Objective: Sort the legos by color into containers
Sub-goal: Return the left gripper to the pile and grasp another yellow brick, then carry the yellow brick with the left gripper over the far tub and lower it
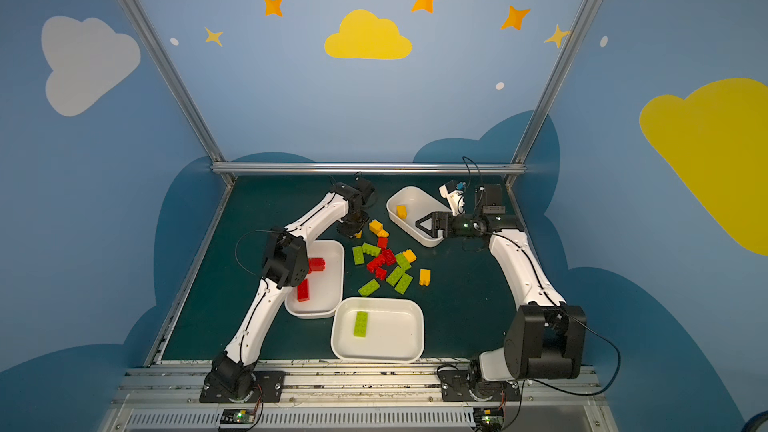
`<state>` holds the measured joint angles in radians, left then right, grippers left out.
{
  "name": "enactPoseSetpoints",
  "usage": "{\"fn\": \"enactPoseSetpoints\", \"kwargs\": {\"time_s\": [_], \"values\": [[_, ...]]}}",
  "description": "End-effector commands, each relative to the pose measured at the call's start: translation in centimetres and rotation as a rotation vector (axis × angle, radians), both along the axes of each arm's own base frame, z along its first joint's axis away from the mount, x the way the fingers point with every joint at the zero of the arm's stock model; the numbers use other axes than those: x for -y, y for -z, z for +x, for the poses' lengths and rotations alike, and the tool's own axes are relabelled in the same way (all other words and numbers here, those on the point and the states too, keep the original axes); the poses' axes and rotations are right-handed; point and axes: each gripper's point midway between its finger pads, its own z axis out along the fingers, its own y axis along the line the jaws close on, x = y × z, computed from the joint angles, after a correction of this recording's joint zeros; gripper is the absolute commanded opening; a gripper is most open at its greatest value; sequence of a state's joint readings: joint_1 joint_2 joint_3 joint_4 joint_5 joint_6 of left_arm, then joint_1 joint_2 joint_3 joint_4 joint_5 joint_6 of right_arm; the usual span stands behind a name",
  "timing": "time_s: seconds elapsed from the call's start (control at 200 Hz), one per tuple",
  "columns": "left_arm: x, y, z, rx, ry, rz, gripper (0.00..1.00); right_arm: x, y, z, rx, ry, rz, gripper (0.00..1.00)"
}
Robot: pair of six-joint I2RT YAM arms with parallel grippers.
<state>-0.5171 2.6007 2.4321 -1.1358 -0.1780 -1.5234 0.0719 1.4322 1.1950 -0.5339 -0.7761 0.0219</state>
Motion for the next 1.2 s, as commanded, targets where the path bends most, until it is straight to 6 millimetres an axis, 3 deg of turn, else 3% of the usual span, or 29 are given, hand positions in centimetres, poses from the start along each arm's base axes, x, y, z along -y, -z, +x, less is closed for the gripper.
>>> {"fn": "enactPoseSetpoints", "kwargs": {"time_s": [0.0,0.205,0.48,0.676,0.811,1.191], "values": [[-0.6,0.7,-0.6,-0.038,-0.011,0.020,0.52,-0.4,-0.2,0.1,0.003,-0.015,0.012,0.95],[-1.0,-0.6,-0.3,-0.011,0.024,0.041,0.25,-0.3,-0.1,0.1,0.002,-0.013,0.007,0.95],[2.0,-7.3,3.4,0.237,0.437,0.027,0.07,-0.1,0.1,0.3,0.004,-0.007,0.000,0.95],[6.3,-12.1,4.9,0.457,0.778,0.038,0.05,0.0,-0.2,0.6,0.011,0.000,0.001,0.95],[9.6,-14.3,5.7,0.598,0.972,0.041,0.05,0.1,-0.6,0.7,0.021,0.005,-0.001,0.95],[14.9,-13.8,9.0,0.864,1.212,0.058,0.06,0.3,-1.1,0.4,0.029,0.013,-0.005,0.95]]}}
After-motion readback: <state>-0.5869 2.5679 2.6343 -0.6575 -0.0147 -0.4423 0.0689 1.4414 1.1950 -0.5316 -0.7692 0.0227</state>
